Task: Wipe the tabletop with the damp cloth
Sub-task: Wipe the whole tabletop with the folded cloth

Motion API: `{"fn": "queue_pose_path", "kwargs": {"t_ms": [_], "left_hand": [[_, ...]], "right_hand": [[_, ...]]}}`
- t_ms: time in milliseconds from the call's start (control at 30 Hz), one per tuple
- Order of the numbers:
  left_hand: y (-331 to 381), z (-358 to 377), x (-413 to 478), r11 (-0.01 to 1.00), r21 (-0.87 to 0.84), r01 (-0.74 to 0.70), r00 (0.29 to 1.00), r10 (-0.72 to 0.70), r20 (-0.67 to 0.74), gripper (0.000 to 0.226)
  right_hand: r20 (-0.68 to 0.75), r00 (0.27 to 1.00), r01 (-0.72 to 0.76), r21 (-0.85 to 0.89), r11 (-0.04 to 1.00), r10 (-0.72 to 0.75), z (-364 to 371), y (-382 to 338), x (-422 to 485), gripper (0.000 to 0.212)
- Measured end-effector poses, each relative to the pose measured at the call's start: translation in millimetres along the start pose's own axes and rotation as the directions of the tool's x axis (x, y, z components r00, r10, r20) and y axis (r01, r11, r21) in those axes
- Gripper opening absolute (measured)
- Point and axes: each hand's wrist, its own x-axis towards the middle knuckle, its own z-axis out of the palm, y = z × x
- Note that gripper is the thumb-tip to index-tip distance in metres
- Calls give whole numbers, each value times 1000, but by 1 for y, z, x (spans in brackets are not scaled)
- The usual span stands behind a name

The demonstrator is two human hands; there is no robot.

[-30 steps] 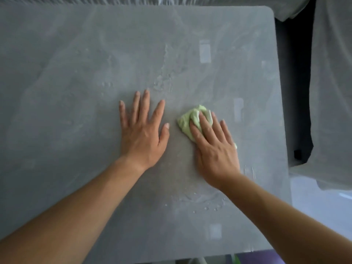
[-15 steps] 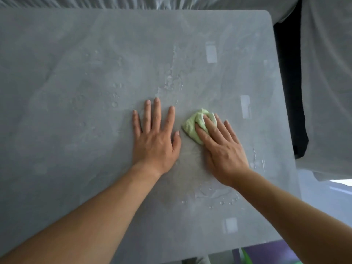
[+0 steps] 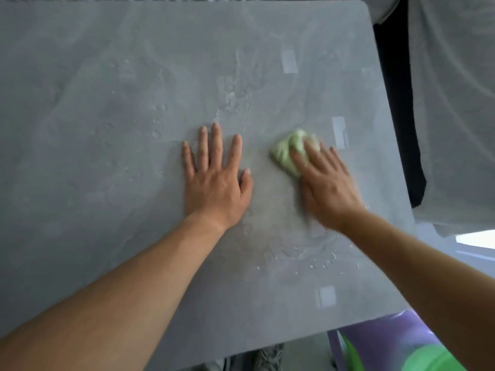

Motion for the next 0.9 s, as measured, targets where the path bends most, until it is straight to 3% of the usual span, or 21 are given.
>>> {"fn": "queue_pose_path", "kwargs": {"t_ms": [67, 133, 200, 300, 367, 500, 567, 767, 833, 900], "left_hand": [[0, 1, 0, 1000, 10, 0, 1000, 0, -1, 67], [1, 2, 1, 1000, 16, 4, 1000, -3, -8, 66], [0, 2, 1, 1000, 10, 0, 1000, 0, -14, 66], [0, 1, 1, 1000, 5, -9, 1000, 9, -3, 66], [-1, -1, 1, 1000, -25, -8, 1000, 7, -3, 66], [2, -6, -8, 998, -59, -37, 999, 35, -39, 61], [6, -6, -18, 997, -60, -57, 998, 55, -37, 60], [13, 1, -31, 998, -50, -46, 999, 46, -18, 65], [14, 0, -30, 998, -51, -45, 999, 44, -27, 65], [14, 1, -31, 998, -40, -44, 999, 43, -29, 65]], "right_hand": [[-41, 973, -224, 42, 974, 226, -6, 8, 18, 66], [-75, 942, -322, 75, 944, 328, -4, -6, 21, 68], [-95, 966, -235, 79, 969, 242, 4, -26, -1, 68], [-33, 999, 34, 37, 999, -33, 14, -33, -54, 59], [9, 995, 94, 14, 995, -95, 11, -11, -63, 59], [-83, 967, -234, 65, 970, 239, 2, 29, -46, 63], [-107, 937, -323, 103, 941, 334, 3, 22, -51, 65], [-44, 999, -28, 61, 998, 31, 18, 6, -114, 55], [-74, 991, -104, 58, 993, 109, 10, 32, -88, 61], [-99, 950, -290, 75, 954, 297, -4, 59, -50, 67]]}}
